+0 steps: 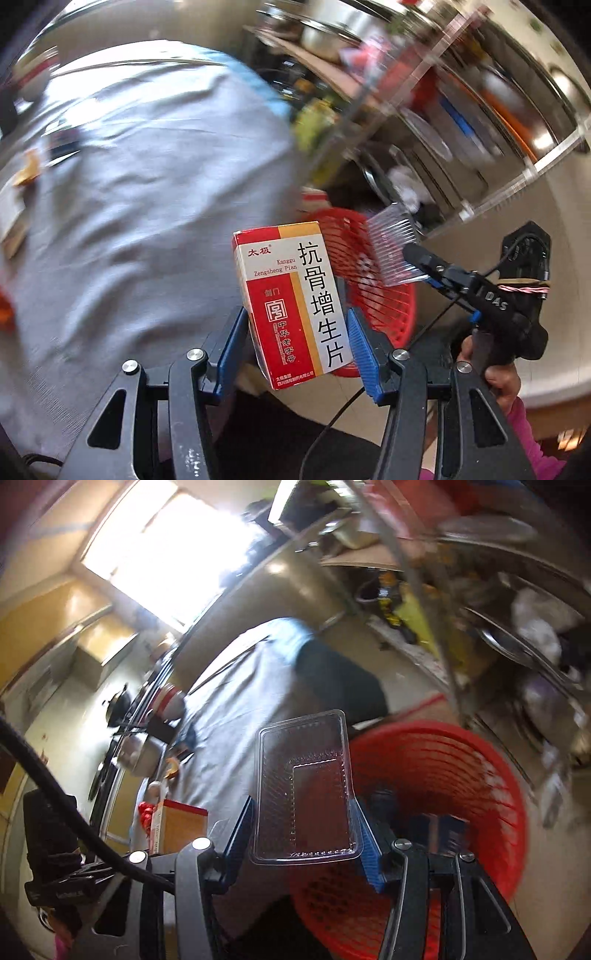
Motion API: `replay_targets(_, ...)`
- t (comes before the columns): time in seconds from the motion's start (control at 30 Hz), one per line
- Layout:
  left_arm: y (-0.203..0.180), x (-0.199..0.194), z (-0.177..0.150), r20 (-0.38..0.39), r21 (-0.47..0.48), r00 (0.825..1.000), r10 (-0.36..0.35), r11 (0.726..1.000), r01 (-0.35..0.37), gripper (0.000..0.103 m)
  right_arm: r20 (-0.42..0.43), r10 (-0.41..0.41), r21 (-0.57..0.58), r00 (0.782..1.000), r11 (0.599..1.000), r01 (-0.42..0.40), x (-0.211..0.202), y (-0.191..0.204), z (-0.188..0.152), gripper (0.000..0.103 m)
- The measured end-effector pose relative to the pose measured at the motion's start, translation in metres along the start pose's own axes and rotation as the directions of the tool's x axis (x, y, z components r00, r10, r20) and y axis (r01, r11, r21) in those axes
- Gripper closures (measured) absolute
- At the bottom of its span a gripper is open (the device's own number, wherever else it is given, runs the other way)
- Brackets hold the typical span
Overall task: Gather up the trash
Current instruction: 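Carry both items over the red basket and open both tools to drop them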
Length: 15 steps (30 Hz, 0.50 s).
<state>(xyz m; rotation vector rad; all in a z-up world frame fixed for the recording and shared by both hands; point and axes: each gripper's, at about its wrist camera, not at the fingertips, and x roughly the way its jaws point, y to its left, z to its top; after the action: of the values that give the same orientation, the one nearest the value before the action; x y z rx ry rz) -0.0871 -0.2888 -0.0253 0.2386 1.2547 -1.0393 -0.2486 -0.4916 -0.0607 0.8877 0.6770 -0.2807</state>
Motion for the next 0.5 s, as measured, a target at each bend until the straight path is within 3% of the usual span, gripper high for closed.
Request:
replay_targets(0.13,-0.037,0.025,0.011,-0.032,0.082,0.999,-0.044,0.996,0.047,0.045,-0.01,-0.026,0.091,1.0,0.996,0.026,-0.016,-0.034,-0.004,0.041)
replay_targets(0.2,-0.045,0.033,0.017,-0.054,0.083,0.996,-0.065,0.994,0.069,0.041,-0.016,-0.026,0.134,1.0,0.991,0.028,-0.021,-0.046,-0.004,0.031)
replay_targets(0.27,-0.051,0.034,0.02,-0.055,0.079,0.994,-0.094,0.992,0.098,0.041,0.009,-0.008,0.155,1.0,0.988,0.007,-0.03,-0.052,-0.001,0.031)
replay_targets(0.5,-0.029,-0.001,0.012,0.049,0.072,0.999,0.007,0.997,-0.011,0.041,0.073,0.024,0.097,0.997,0.995,-0.031,-0.038,-0.03,0.008,0.031)
